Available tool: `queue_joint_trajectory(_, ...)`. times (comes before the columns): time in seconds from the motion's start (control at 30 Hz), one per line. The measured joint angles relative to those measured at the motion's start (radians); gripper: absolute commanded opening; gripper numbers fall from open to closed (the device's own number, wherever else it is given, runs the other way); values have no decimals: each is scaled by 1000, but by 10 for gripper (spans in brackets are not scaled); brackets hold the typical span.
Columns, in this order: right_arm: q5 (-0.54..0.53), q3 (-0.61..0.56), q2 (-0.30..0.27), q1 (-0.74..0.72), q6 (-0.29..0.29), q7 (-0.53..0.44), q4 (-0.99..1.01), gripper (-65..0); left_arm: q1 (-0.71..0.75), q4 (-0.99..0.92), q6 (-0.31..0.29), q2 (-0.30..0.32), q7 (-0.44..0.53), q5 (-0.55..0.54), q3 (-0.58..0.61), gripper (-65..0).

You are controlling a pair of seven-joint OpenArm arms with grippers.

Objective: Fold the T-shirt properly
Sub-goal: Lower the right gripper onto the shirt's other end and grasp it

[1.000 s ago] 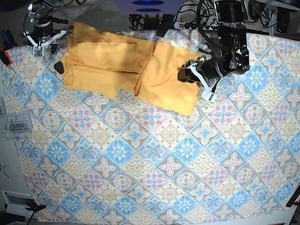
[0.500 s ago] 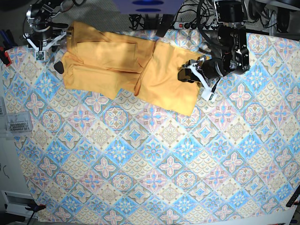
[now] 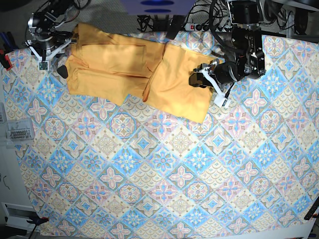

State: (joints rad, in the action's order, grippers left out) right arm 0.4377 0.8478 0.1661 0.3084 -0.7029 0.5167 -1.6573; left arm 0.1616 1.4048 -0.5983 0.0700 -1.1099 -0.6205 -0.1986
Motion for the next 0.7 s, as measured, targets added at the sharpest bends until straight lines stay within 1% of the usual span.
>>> queue_joint_trajectory(0.07, -1, 0, 0, -6, 0, 36, -19, -387, 0, 0, 0, 0, 0, 0, 0, -465)
queue_joint_trajectory(0.17, -1, 0, -1, 0, 0, 56, -60, -387, 0, 0, 0, 0, 0, 0, 0, -465)
queue_joint_trajectory(0.7, -1, -2, 0, 18, 0, 61, -77, -387, 0, 0, 0, 0, 0, -1, 0, -465)
